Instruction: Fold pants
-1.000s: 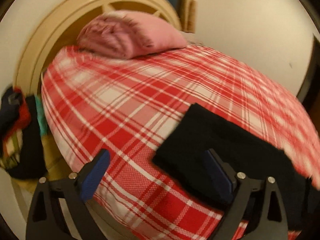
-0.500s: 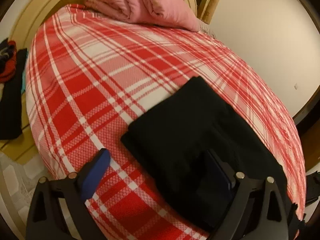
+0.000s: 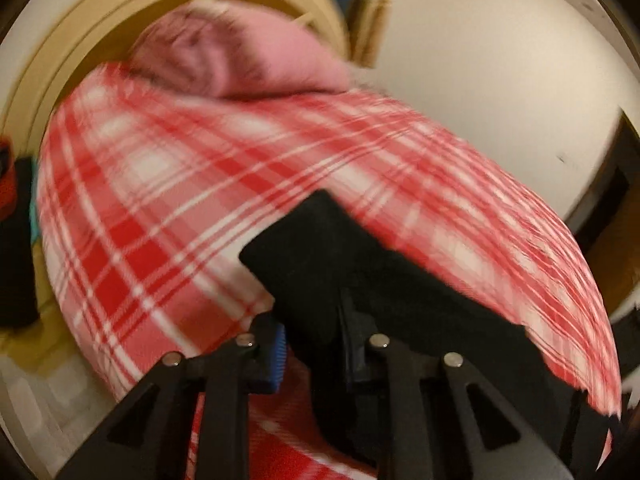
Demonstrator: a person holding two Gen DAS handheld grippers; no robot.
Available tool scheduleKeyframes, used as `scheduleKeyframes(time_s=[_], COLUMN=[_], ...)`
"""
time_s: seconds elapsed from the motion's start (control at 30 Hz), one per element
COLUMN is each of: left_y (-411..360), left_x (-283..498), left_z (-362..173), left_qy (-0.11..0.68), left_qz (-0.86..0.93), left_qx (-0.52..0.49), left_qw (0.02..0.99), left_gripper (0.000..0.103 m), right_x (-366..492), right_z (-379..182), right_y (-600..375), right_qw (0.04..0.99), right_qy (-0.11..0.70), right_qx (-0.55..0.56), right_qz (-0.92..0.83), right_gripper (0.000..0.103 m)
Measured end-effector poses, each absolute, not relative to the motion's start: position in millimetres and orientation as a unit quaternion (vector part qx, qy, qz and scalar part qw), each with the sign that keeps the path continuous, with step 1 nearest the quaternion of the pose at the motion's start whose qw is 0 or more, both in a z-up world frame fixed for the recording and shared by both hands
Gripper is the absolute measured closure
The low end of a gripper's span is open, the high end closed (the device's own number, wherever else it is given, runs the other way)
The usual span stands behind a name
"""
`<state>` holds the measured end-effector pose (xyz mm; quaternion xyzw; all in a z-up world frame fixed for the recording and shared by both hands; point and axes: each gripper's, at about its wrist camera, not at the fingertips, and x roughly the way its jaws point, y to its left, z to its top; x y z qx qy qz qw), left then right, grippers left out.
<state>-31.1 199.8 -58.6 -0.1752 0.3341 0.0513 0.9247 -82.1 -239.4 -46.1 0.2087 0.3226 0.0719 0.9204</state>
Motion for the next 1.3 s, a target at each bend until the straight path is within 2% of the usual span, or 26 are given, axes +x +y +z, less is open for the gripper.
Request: scheduleKeyframes(time_s=[0.2, 0.4, 0.63, 0.8, 1.3], left_y=[110.8, 2.0, -113.3, -162.0, -203.1], left_x=[-56.2, -87.7, -118.4, -141.6, -148.0], left_z=[7.6, 37.8, 20.7, 9.3, -24.0], left_qy=[0.267, 0.222, 0.233, 0.218, 0.277], left_qz=[-0.081, -0.238, -0.366, -0.398, -0.419], left_qx=[-0.074, -0.004, 0.043, 0.093, 0.135], left_qw=[0.958, 0.945, 0.9, 0.886, 0.854], left_gripper=[0.081, 0.081, 0.081, 0.081, 0.081], right_x=[-122.6, -160.3, -181.6, -194.4, -202.5], right_z=[-49.9, -52.8, -46.7, -46.6, -58.4], right_y=[-330.0, -377.1, -394.5, -409.1, -426.7], right_qw=[0.907, 0.896, 0.898, 0.896, 0.888], right_qy=[0.308, 0.295, 0.277, 0.27, 0.277], right_qx=[0.285, 0.322, 0.33, 0.338, 0.35], right_qz=[-0.033, -0.076, -0.086, -0.1, -0.113], right_gripper=[0.031, 0.031, 0.031, 0.031, 0.03])
